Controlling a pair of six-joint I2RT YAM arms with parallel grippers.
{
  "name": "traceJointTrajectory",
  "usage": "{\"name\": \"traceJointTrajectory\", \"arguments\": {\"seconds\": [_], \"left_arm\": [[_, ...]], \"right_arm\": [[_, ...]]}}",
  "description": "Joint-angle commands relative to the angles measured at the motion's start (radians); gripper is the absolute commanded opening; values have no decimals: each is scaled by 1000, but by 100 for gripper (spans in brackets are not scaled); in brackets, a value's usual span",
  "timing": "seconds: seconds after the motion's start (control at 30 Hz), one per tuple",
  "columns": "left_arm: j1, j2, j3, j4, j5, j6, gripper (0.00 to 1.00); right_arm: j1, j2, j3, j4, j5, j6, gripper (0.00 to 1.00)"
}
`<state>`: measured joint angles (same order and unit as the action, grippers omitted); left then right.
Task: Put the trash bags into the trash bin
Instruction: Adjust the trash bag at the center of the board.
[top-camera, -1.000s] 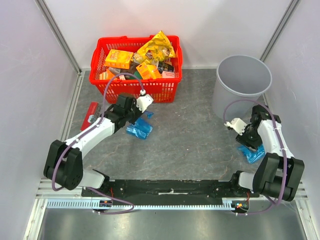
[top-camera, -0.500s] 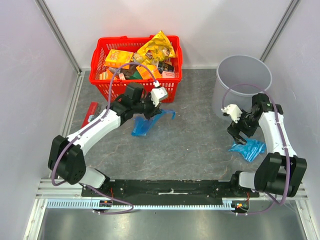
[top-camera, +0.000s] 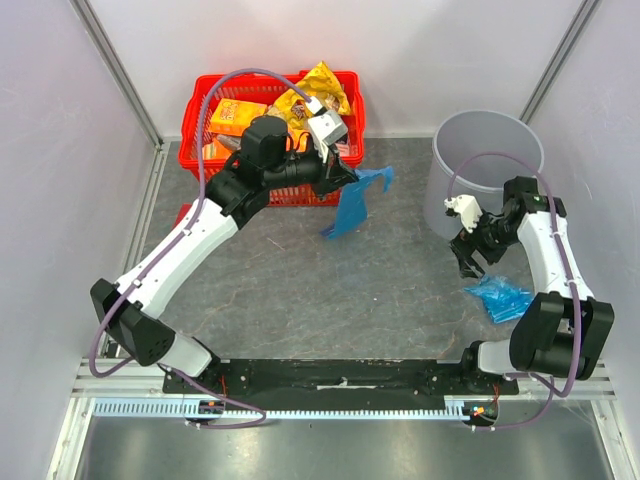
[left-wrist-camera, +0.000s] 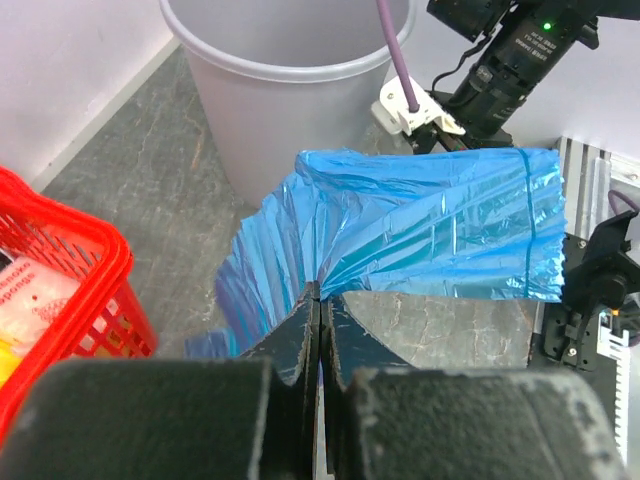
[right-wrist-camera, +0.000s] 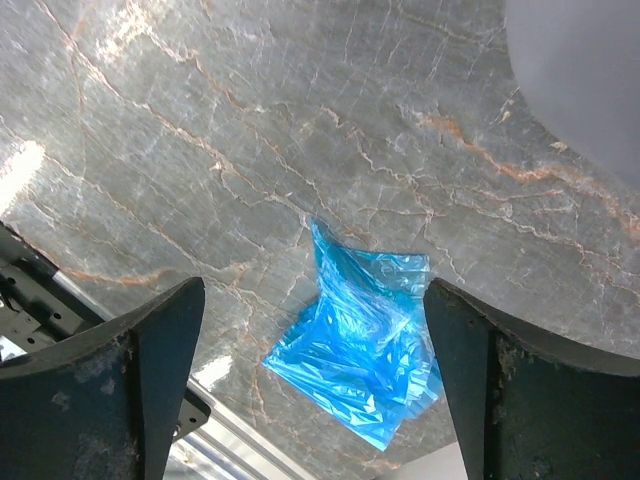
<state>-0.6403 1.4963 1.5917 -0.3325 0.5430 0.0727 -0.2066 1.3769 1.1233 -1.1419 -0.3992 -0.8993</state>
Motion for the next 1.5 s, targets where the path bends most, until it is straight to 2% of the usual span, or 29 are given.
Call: {"name": "traceJointTrajectory", "arguments": {"seconds": [0.0,0.2,0.33,0.43,0.67,0.77,0.83,0.97,1.1,1.23,1.3,1.4,1.47], "left_arm": [[1,-45,-19,-4,-38,-102,2],[2,-93,-32,-28,-77,-100,2],[-7,-64,49,-40,-29,-163,2],[-33,-10,135,-71,12,-174,2],[-125,142,310,-177,239,-122,2],[-147,144,329,-203,273,-74,2],[-147,108,289,-211,217,-30,2],[-145,-39,79,-162,57,38,2],[-134,-149,-88,-115,-219,58,2],[-105,-218,-240,-73,-397,101,2],[-85,-252,-297,-80,-367,143,2],[-76,-289,-375,-173,-188,310,2],[-76,-303,-429,-229,-135,404,2]], "right_arm": [[4,7,56,-5,-67,45,98],[16,27,58,2,-96,59,98],[32,36,66,16,-119,79,98],[45,40,72,24,-125,97,98],[68,47,102,50,-151,146,98],[78,51,107,59,-153,160,98],[85,59,104,62,-153,165,98],[99,65,86,82,-147,174,98],[128,80,73,114,-136,194,98],[171,102,79,140,-132,224,98],[197,108,76,154,-121,241,98],[252,122,70,174,-99,267,98],[285,135,70,200,-92,293,98]]}}
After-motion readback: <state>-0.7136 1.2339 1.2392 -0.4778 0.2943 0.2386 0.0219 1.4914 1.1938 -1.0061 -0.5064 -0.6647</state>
